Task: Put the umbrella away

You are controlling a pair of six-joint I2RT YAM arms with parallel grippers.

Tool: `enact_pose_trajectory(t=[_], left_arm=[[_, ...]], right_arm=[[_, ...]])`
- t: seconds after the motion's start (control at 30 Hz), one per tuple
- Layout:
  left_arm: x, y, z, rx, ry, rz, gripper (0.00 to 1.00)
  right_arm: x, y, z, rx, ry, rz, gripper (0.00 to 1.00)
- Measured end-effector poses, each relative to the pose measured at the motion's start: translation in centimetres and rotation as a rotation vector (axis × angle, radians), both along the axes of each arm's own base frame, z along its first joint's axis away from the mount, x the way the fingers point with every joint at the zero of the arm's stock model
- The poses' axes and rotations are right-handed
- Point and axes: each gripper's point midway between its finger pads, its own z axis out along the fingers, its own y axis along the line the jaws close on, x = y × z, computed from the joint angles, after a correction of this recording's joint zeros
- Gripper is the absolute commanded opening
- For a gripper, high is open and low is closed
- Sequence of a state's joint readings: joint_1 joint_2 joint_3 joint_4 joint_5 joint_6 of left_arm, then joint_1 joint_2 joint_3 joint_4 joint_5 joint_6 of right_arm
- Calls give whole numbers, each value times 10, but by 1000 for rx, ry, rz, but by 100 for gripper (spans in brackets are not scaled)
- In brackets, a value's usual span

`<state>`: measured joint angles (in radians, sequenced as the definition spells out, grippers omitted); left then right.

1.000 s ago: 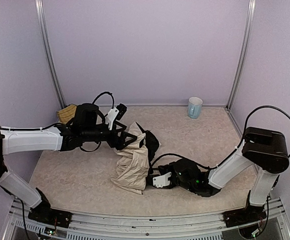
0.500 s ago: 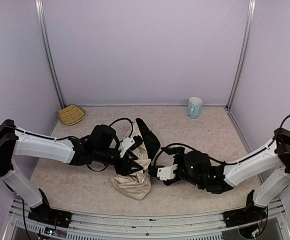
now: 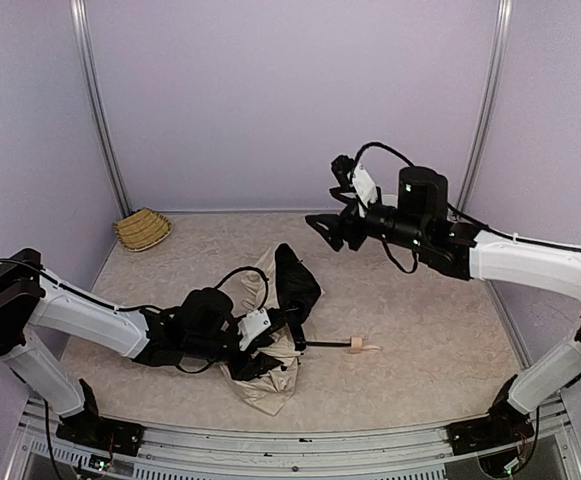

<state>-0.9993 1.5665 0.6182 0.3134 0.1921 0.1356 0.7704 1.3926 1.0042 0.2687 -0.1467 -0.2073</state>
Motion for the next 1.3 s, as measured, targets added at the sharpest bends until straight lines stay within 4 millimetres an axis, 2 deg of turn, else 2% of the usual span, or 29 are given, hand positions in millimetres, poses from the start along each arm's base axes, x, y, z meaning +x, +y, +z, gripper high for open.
enact_pose_trajectory(t=[0.03, 0.1, 0.17, 0.3, 0.4, 0.43, 0.47, 0.53, 0.6, 0.7, 0.83, 0.93, 1.0, 1.03, 1.07, 1.13, 1.2, 1.27, 1.3], left_arm=[[-1, -1, 0, 0, -9, 1, 58], [-4, -4, 1, -1, -24, 1, 58], [-4, -5, 2, -3, -36, 4, 58], [-5, -7, -4, 12, -48, 13, 58], [-6, -8, -8, 23, -48, 12, 59], [-6, -8, -9, 26, -48, 12, 59], [-7, -8, -10, 28, -48, 11, 59], [-7, -9, -12, 30, -48, 9, 59], [-8, -9, -14, 34, -46, 7, 61], [-9, -9, -15, 35, -47, 4, 63], [-8, -10, -13, 28, -59, 1, 75], [-11, -9, -6, 6, -66, -8, 84], [-18, -10, 11, -38, -75, -33, 89], [-24, -10, 29, -81, -91, -57, 91], [-30, -10, 46, -125, -109, -79, 92], [-47, -8, 97, -261, -164, -142, 92], [-62, -3, 147, -396, -230, -193, 93], [-66, 5, 179, -487, -285, -203, 93], [-64, 10, 188, -520, -305, -189, 91]], right_arm=[[13, 12, 10, 51, 55, 1, 78], [31, 35, 16, 131, 182, 5, 74], [41, 51, 2, 161, 304, -3, 72], [49, 73, -53, 154, 550, -45, 73], [36, 86, -90, 116, 676, -54, 73], [30, 91, -97, 111, 702, -44, 69], [24, 98, -104, 107, 734, -25, 58], [16, 111, -117, 94, 788, 12, 25], [11, 124, -128, 85, 831, 50, 0], [3, 130, -141, 66, 875, 93, 0], [-21, 124, -138, 58, 870, 204, 0], [-64, 106, -136, 46, 888, 375, 0], [-91, 95, -140, 37, 903, 473, 0], [-103, 89, -145, 30, 910, 511, 0], [-113, 84, -149, 24, 918, 539, 0], [-131, 70, -164, 11, 924, 582, 0], [-139, 62, -180, -7, 932, 584, 0], [-143, 56, -194, -26, 939, 573, 0], [-143, 55, -198, -28, 937, 570, 0]])
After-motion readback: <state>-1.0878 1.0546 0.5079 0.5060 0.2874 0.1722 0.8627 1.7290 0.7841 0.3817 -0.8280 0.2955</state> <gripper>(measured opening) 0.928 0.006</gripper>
